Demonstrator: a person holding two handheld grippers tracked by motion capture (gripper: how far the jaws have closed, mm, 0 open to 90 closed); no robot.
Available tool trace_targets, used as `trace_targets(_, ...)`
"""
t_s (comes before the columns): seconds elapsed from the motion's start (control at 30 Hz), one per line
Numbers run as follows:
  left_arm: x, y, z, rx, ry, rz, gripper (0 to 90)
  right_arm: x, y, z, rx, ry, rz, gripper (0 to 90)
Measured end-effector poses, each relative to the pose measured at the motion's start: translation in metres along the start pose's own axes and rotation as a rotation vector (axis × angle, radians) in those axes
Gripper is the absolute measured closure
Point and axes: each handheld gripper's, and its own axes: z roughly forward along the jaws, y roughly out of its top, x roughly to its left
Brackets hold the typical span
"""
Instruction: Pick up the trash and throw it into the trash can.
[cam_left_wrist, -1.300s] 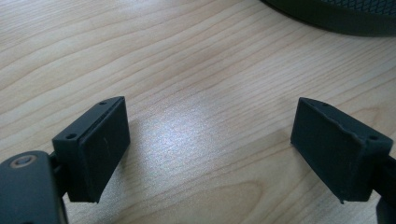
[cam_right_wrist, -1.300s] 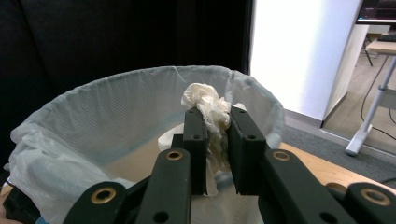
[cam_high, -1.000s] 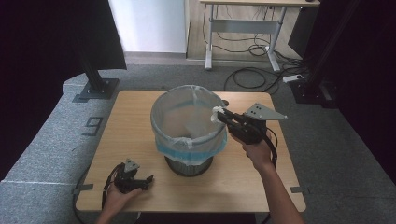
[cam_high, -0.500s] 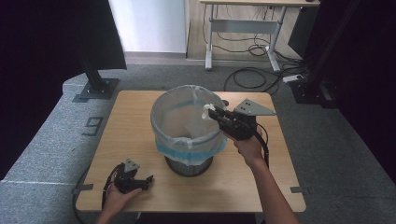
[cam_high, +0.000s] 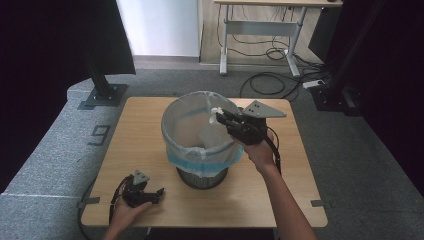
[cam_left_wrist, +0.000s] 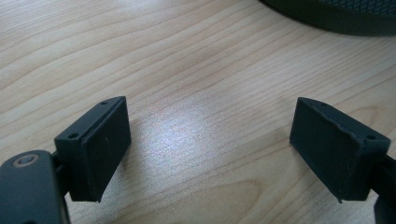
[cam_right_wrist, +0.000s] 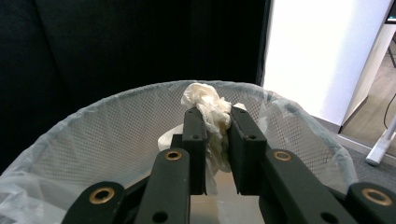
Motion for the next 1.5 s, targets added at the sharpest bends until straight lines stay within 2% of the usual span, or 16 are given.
trace_targets(0.37, 0.000, 0.000, 0.000, 0.000, -0.001, 0.001, 12.4, 0.000, 0.000, 0.018, 0.034, 0.004, 0.002, 77.1)
trace_targets(0.4, 0.000, 0.000, 0.000, 0.000, 0.000, 0.001, 12.4, 0.000, 0.000, 0.019, 0.042, -0.006, -0.003, 77.1)
trace_targets(0.5, 0.000, 0.000, 0.000, 0.000, -0.001, 0.001, 12.4, -0.002, 0.000, 0.020, 0.044, -0.005, 0.014, 76.2)
trace_targets(0.57, 0.000, 0.000, 0.000, 0.000, -0.001, 0.001, 12.4, -0.001, 0.000, 0.019, 0.047, 0.003, 0.008, 69.5)
trace_targets(0.63, 0.000, 0.000, 0.000, 0.000, -0.001, 0.002, 12.4, 0.000, 0.000, 0.019, 0.054, 0.032, 0.000, 54.0)
trace_targets(0.67, 0.000, 0.000, 0.000, 0.000, -0.001, 0.002, 12.4, 0.002, -0.001, 0.019, 0.054, 0.017, -0.008, 49.6)
trace_targets(0.77, 0.000, 0.000, 0.000, 0.000, -0.002, 0.002, 12.4, 0.004, -0.001, 0.015, 0.054, 0.022, -0.006, 41.5)
trace_targets(0.87, 0.000, 0.000, 0.000, 0.000, -0.002, 0.002, 12.4, 0.004, -0.001, 0.009, 0.060, 0.017, -0.010, 35.8)
trace_targets(0.97, 0.000, 0.000, 0.000, 0.000, -0.001, 0.001, 12.5, 0.003, -0.004, 0.000, 0.055, 0.012, -0.005, 33.7)
trace_targets(1.5, -0.001, 0.000, 0.000, -0.001, -0.001, -0.001, 12.5, -0.017, -0.033, -0.067, 0.024, -0.060, 0.029, 33.8)
